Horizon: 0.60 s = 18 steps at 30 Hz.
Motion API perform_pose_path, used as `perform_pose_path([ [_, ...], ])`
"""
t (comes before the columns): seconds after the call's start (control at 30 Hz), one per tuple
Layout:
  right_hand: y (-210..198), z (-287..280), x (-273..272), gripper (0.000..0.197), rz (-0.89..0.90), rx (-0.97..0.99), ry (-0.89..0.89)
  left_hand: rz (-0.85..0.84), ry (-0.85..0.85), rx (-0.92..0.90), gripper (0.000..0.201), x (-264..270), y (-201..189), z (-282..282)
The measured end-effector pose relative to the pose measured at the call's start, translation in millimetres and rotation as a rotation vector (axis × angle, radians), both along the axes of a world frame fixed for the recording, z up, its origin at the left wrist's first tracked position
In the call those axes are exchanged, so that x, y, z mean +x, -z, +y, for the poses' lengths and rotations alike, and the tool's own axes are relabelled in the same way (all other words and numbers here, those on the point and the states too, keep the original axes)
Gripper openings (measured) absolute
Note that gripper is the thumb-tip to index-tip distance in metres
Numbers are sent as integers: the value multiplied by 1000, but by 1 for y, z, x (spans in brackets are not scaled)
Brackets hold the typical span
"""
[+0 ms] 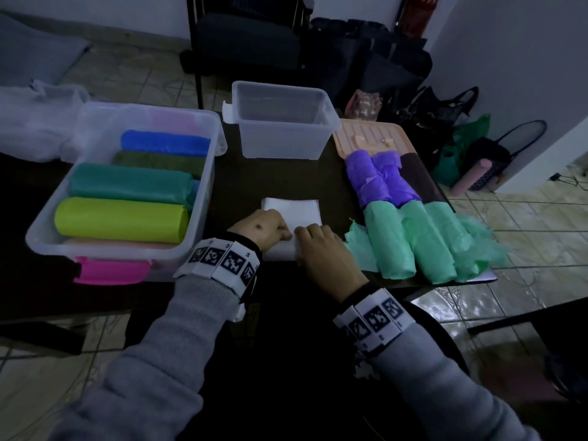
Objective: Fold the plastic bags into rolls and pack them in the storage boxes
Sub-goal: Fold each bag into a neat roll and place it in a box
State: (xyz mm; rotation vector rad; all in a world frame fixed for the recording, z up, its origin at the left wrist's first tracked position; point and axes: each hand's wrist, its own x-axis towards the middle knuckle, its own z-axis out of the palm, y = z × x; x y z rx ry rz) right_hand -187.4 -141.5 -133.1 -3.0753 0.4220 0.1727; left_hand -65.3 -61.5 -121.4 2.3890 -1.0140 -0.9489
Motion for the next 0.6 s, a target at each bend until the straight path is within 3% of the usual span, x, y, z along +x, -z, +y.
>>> perform_pose_path([
  [0.1,-4,-8,12,32,73,2,-2,-45,-41,-9,35,0,1,0],
  [0.27,-25,-23,35,48,317,129,-3,-163,-52,-183,32,-3,2,6],
  [0.4,-31,-38,50,52,447,249,16,-132,-15,-131,57,-6,0,10],
  [0.5,-30,-43,51,56,400,341,77,-148,3,-102,56,-6,1,6],
  [0.6,-24,-36,39,52,171,319,67,-119,2,-63,50,0,1,2],
])
